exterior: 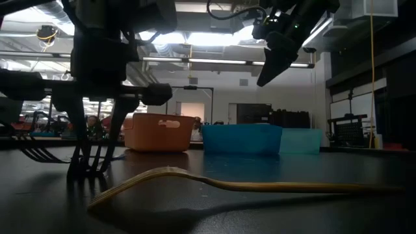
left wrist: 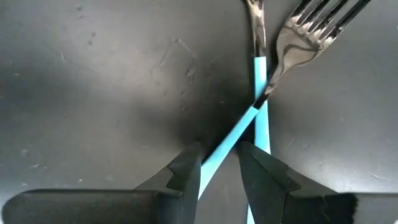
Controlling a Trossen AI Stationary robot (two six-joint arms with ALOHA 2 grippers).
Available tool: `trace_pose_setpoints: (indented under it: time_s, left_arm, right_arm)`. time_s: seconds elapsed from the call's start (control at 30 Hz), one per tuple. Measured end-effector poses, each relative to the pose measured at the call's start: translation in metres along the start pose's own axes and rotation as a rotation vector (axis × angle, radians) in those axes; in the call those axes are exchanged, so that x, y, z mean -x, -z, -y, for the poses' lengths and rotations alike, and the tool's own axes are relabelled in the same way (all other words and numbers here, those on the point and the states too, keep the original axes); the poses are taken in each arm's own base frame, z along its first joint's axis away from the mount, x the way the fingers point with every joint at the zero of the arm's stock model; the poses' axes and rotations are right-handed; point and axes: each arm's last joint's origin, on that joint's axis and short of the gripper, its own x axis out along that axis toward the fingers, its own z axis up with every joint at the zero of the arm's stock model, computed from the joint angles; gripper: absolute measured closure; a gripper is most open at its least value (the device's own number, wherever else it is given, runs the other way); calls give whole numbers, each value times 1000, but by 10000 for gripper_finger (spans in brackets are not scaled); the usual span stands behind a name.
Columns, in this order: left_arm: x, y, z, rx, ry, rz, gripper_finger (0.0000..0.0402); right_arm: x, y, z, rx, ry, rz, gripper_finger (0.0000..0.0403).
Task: Sort silverware by color (type)
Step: Put the blue fork into the green bin
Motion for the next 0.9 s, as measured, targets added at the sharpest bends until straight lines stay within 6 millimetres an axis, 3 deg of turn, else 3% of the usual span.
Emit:
trace_pose_setpoints:
  time_s: [0.3, 0.7, 0.9]
  left_arm:
    - [-1, -1, 1, -104, 9, 0, 305]
    - [-1, 0, 1, -105, 15, -1, 378]
    - [-1, 0, 1, -93, 12, -1, 393]
  right_arm:
    - [0, 0, 0, 0, 0, 0, 292]
    - [0, 0, 0, 0, 0, 0, 292]
    - [0, 0, 0, 0, 0, 0, 292]
